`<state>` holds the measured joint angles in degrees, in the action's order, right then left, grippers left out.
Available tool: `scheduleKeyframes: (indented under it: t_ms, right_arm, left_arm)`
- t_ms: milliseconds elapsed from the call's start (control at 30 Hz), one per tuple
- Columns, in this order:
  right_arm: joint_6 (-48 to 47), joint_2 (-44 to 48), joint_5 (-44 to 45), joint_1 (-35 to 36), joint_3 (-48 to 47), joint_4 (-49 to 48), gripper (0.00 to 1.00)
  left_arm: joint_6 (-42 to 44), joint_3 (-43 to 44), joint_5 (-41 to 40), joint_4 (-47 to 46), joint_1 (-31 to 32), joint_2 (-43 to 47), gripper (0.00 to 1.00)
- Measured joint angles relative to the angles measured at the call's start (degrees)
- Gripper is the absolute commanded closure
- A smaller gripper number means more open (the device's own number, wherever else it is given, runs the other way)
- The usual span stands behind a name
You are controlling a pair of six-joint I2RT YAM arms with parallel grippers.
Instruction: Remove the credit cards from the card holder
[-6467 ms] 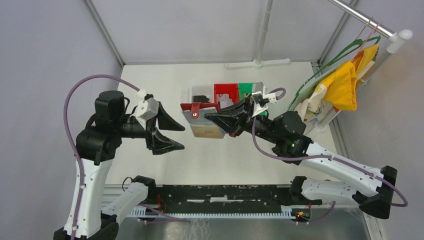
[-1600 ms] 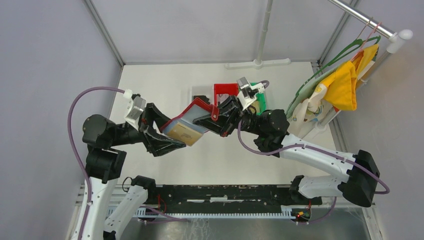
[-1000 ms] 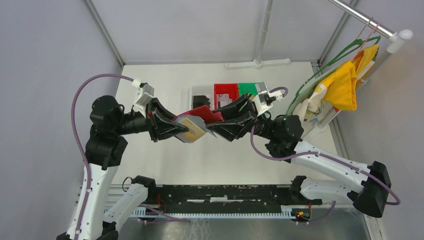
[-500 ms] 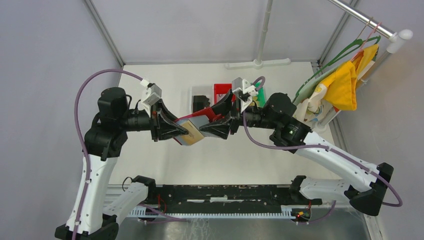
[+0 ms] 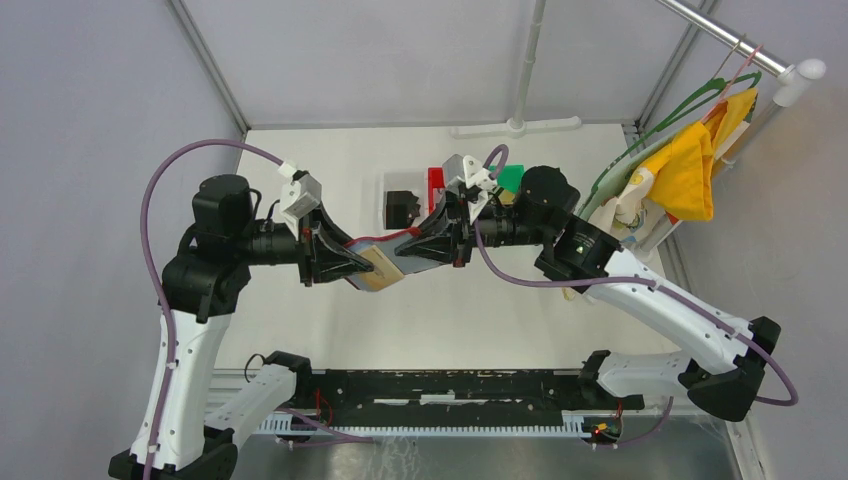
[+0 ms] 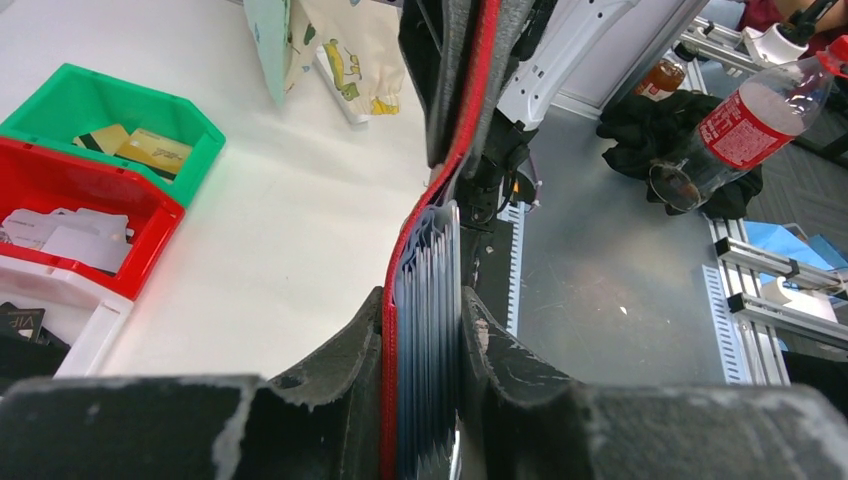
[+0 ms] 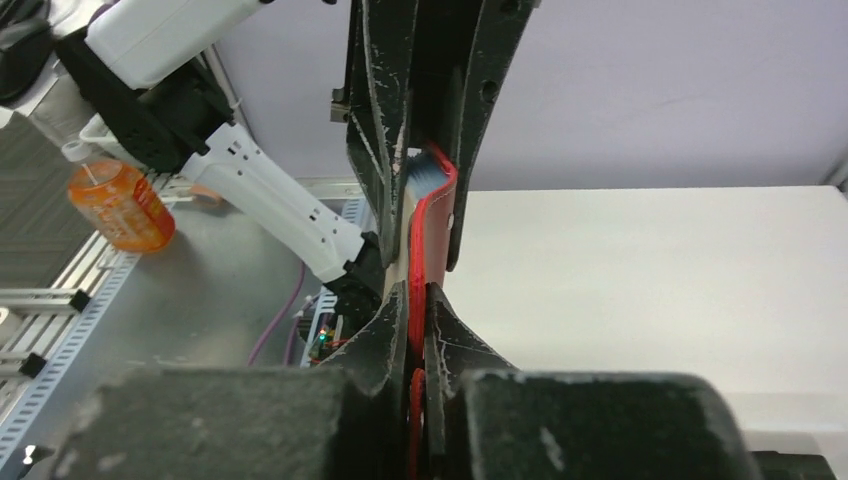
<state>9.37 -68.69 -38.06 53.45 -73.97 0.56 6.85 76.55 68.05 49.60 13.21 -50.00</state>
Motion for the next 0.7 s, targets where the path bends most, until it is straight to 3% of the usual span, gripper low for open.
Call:
scheduleKeyframes:
  t_ms: [167,200,267,300,367,500,700]
  right_arm:
    - [0.4,-1.3,-4.2,-0.2,-0.6,0.4,1.0]
    - [0.5,-1.4,-4.6,-0.2,-0.6,0.4,1.0]
    - [0.8,-1.4,-5.1,-0.3,-0.6,0.4,1.0]
    - [1.1,-1.4,-5.1,-0.3,-0.6,0.3,1.0]
    - [1.8,-1.4,-4.6,-0.3,-0.6,0.3,1.0]
    - [5.8,-0.6,-2.1,-0.2,2.1,-4.9,1.0]
    - [15.0,2.8,2.9,-0.2,10.6,-19.5,1.0]
  left_arm:
    - [1.9,0.0,-0.2,1.5,0.0,-0.3,0.92]
    - [2.1,0.0,-0.3,1.6,0.0,-0.3,0.82]
    - [2.4,0.0,-0.3,1.9,0.0,-0.3,0.44]
    - [2.7,0.0,-0.3,2.1,0.0,-0.2,0.29]
    - [3.6,0.1,-0.3,2.1,0.0,0.1,0.08]
    - [3.6,-0.4,-0.3,1.2,0.0,1.6,0.04]
    - [-3.8,-7.7,-0.2,-8.7,0.0,8.2,0.11]
